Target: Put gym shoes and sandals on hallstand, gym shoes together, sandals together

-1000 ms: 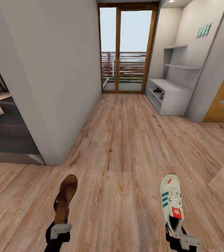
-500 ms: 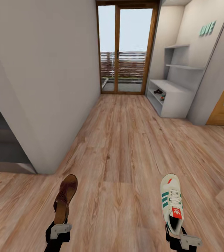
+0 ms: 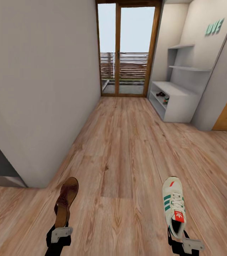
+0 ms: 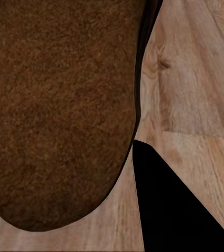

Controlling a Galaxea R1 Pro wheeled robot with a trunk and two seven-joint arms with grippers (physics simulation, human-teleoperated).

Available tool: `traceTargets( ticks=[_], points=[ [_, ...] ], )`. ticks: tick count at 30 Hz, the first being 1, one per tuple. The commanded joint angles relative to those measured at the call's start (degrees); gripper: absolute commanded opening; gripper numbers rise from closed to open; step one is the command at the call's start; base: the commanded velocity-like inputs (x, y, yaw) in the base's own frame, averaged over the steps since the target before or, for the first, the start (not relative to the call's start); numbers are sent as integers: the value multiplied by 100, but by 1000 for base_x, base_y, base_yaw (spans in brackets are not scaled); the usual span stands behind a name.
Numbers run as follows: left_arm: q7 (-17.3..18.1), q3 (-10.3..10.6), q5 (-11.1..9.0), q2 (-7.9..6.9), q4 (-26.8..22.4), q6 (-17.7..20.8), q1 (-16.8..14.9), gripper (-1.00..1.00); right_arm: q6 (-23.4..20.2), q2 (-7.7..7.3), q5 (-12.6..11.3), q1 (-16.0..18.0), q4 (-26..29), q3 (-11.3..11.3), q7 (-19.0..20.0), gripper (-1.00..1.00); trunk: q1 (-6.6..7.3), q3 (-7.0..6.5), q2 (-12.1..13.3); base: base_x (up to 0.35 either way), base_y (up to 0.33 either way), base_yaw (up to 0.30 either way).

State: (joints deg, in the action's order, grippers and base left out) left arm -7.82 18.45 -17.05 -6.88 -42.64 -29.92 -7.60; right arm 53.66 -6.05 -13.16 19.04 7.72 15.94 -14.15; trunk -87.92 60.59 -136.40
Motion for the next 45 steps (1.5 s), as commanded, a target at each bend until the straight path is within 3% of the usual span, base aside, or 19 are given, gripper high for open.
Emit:
traceTargets(
  ticks=[1,18,21,25,45],
  points=[
    [-61,44,0,-11,-4,-13,-5,-100,13,-2,-47,3,1,49,-18,-100,-2,5,-2,335,-84,0],
    [-61,32,-9,-28,-38,-13,-5,-100,21,-2,-46,1,1,49,-18,-100,-2,5,-2,335,-82,0],
    [-61,-133,-9,-25,-55,-21,-5,-100,29,-2,-53,2,1,49,-18,-100,-2,5,-2,336,-76,0],
    [-60,-197,-9,-24,-66,-25,-5,-100,30,-1,-54,0,1,49,-18,-100,-2,5,-2,336,-74,0],
    [-54,-210,-2,-6,-60,-25,3,-100,37,-2,-46,2,-8,49,-18,-100,-2,5,-2,336,-74,0]
  ],
)
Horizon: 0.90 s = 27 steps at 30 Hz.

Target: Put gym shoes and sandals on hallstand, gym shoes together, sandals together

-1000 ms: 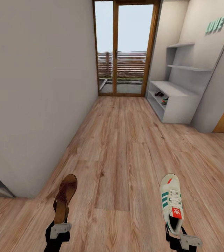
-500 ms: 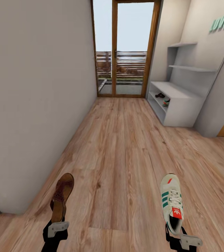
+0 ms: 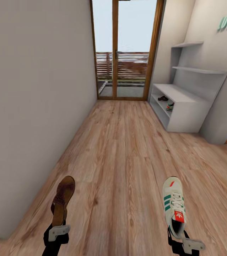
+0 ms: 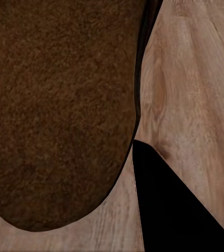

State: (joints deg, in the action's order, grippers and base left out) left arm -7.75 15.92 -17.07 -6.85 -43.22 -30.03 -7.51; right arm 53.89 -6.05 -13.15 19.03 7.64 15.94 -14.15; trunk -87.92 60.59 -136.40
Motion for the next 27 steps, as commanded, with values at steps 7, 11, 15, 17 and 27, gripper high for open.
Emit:
traceTargets(
  ticks=[7,11,15,17,27],
  points=[
    [-63,43,-6,-17,-10,-19,-5,-100,13,-2,-48,2,1,49,-18,-100,-2,5,-2,336,-73,0],
    [-60,43,-7,-18,-11,-18,-5,-100,11,-2,-48,3,1,49,-18,-100,-2,5,-2,336,-73,0],
    [-63,43,-7,-18,-11,-18,-5,-100,15,-2,-48,2,1,49,-18,-100,-2,5,-2,336,-73,0],
    [-61,43,-7,-19,-11,-15,-2,-100,15,-2,-48,3,1,49,-18,-100,-2,5,-2,336,-73,0],
    [-65,43,-7,-19,-11,-13,3,-100,9,-2,-48,2,1,49,-18,-100,-2,5,-2,337,-57,0]
  ],
)
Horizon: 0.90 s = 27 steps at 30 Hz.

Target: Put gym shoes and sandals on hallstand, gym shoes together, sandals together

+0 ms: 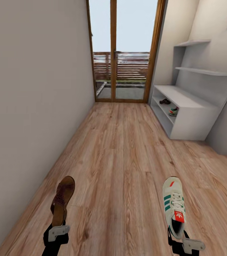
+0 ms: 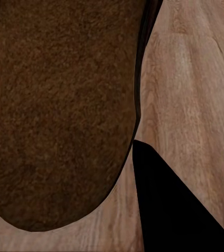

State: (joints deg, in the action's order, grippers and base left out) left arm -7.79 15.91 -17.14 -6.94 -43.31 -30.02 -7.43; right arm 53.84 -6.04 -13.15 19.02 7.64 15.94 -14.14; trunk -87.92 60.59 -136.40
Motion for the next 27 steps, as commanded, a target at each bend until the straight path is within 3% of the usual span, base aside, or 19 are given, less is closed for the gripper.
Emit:
traceTargets(
  ticks=[1,27],
  points=[
    [-60,44,0,-10,-2,-14,-5,-100,14,-2,-48,4,1,50,-18,-100,-2,5,-2,338,-10,0],
    [-60,44,0,-10,-2,-14,-5,-100,12,-2,-48,3,1,50,-18,-100,-2,5,-2,339,-1,0]
  ],
)
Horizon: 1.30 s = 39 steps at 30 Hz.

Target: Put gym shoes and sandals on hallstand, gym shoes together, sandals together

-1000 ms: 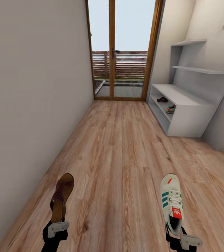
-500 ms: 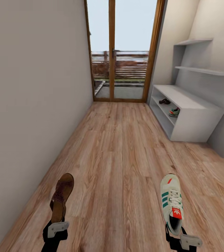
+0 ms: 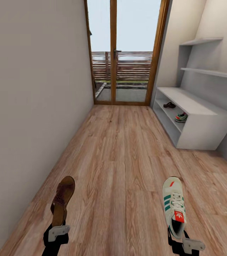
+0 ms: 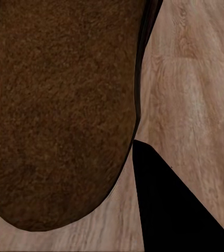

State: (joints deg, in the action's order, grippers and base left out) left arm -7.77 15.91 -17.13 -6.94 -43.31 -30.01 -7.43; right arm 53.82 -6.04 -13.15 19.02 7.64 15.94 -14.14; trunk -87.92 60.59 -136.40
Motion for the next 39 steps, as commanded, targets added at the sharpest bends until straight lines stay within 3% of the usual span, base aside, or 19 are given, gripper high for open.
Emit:
traceTargets(
  ticks=[1,39],
  points=[
    [-60,44,0,-9,-2,-14,-5,-100,15,-2,-48,4,1,49,-18,-100,-2,5,-2,339,0,0],
    [-61,44,-1,-9,-2,-22,-5,-100,15,-2,-48,2,1,49,-18,-100,-2,5,-2,339,0,0]
  ],
)
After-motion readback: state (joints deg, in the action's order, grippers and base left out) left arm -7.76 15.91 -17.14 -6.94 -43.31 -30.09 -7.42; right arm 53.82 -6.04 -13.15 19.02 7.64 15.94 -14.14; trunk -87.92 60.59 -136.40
